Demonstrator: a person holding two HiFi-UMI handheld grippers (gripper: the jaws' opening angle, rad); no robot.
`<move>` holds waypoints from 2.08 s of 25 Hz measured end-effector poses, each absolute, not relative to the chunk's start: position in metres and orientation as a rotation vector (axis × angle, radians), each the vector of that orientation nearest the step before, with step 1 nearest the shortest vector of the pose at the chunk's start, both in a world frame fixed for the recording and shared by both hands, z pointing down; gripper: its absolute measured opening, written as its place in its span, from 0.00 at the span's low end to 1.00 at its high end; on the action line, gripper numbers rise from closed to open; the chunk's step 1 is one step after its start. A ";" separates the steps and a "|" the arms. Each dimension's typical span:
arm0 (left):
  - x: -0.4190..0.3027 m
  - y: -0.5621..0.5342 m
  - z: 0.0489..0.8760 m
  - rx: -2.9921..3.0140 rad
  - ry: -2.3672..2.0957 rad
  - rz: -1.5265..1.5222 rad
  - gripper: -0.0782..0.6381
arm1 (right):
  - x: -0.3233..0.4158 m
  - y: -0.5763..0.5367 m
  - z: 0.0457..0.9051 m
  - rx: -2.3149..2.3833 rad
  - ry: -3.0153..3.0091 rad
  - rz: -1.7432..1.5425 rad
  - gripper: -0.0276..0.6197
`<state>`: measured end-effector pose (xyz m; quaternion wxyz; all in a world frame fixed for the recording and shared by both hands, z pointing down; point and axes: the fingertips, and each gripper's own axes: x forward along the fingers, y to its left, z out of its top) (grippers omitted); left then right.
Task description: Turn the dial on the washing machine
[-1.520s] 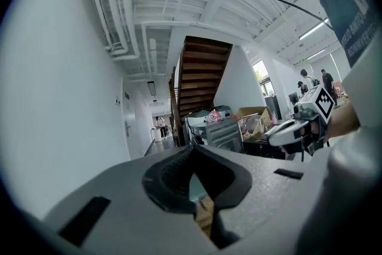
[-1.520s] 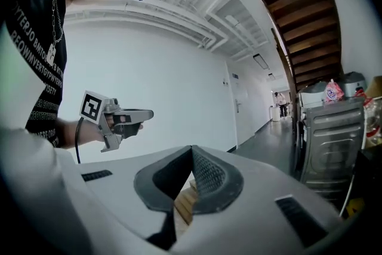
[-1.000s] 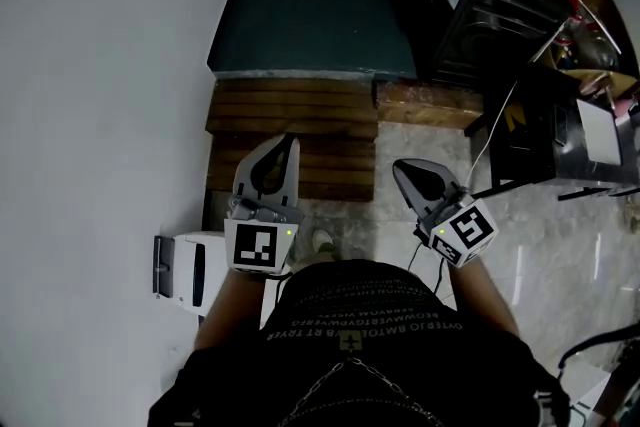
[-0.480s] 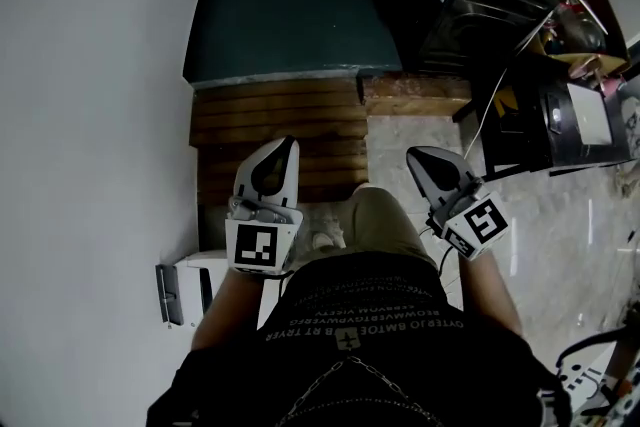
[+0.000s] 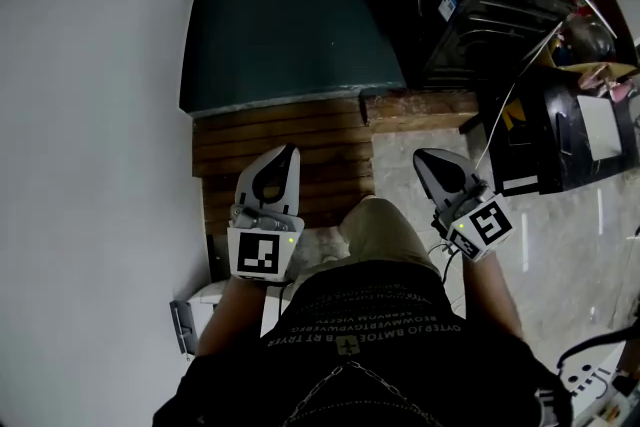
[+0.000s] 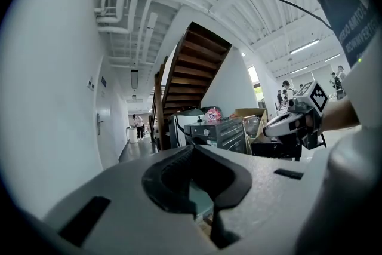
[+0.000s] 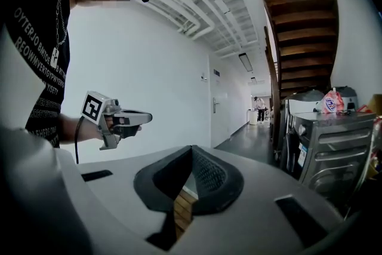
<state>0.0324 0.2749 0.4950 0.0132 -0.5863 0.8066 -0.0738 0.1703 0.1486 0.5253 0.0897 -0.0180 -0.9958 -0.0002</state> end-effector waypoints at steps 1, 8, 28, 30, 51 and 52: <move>0.022 0.262 0.496 -1.831 2.515 -0.232 0.12 | 0.161 0.137 0.526 -0.052 -2.958 0.003 0.04; -0.030 0.144 0.477 -1.873 2.480 -0.203 0.12 | 0.110 0.035 0.518 -0.046 -2.911 0.021 0.04; -0.160 0.028 0.441 -1.814 2.668 -0.237 0.12 | -0.021 -0.115 0.449 -0.114 -2.931 0.005 0.04; -0.172 0.011 0.433 -1.849 2.605 -0.237 0.12 | -0.034 -0.125 0.450 -0.077 -2.940 0.023 0.04; -0.416 -0.163 0.335 -2.351 1.966 -0.301 0.12 | -0.266 -0.221 0.347 0.533 -2.885 0.104 0.04; -0.417 -0.166 0.331 -2.373 1.937 -0.294 0.12 | -0.267 -0.218 0.339 0.555 -2.878 0.100 0.04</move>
